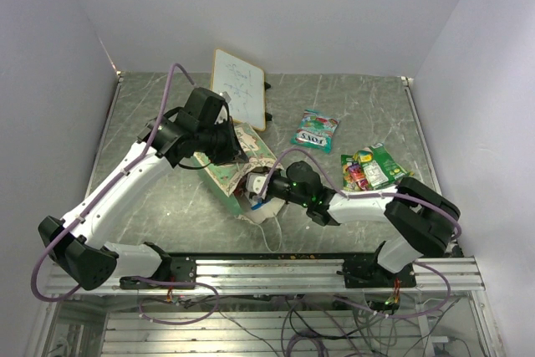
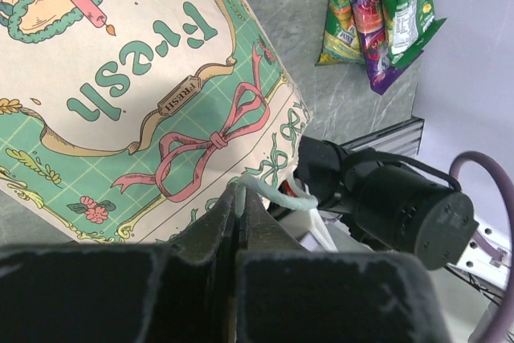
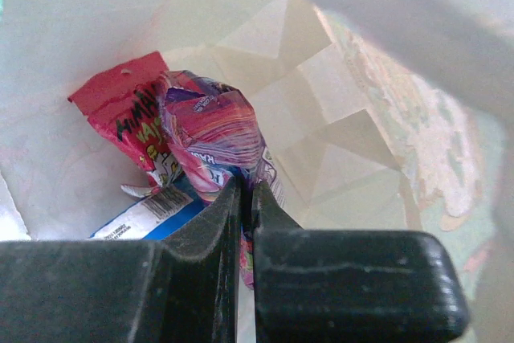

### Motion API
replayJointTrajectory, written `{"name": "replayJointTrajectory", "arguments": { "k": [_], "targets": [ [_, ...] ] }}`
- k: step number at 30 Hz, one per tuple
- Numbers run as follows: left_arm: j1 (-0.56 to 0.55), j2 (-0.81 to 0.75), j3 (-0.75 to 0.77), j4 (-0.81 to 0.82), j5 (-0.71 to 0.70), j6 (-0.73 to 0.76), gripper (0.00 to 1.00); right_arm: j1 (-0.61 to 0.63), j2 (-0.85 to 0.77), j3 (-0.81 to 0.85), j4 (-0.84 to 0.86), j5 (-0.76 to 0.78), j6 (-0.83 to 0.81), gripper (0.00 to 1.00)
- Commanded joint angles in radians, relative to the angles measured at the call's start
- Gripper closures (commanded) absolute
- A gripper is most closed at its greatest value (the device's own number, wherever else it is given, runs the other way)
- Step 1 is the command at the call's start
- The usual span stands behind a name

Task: Take the snacks out of the paper bag
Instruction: Pick up the snack from the paper bag.

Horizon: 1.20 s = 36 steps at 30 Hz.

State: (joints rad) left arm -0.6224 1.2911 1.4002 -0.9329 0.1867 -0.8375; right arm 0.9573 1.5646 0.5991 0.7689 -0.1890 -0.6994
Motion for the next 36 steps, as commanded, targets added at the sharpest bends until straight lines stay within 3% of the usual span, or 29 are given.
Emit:
{"name": "replayJointTrajectory", "arguments": {
  "k": [1,8,14,21,28,36],
  "targets": [
    [0.023,0.01,0.026,0.025,0.05,-0.004,0.93,0.025,-0.07,0.005,0.037,0.05,0.04,1.0],
    [0.045,0.014,0.054,0.016,0.052,0.001,0.93,0.062,-0.197,0.018,-0.079,0.125,0.037,1.0],
    [0.064,0.007,0.037,0.044,0.06,-0.009,0.93,0.069,-0.396,0.034,-0.377,0.042,0.051,1.0],
    [0.071,0.005,-0.012,0.101,0.073,-0.015,0.93,0.095,-0.587,0.142,-0.81,-0.088,0.262,1.0],
    [0.075,0.008,-0.063,0.115,0.02,0.02,0.93,0.129,-0.731,0.306,-1.072,0.098,0.415,1.0],
    [0.093,0.063,-0.057,0.091,-0.006,0.071,0.93,0.125,-0.675,0.602,-1.239,0.4,0.251,1.0]
  ]
}}
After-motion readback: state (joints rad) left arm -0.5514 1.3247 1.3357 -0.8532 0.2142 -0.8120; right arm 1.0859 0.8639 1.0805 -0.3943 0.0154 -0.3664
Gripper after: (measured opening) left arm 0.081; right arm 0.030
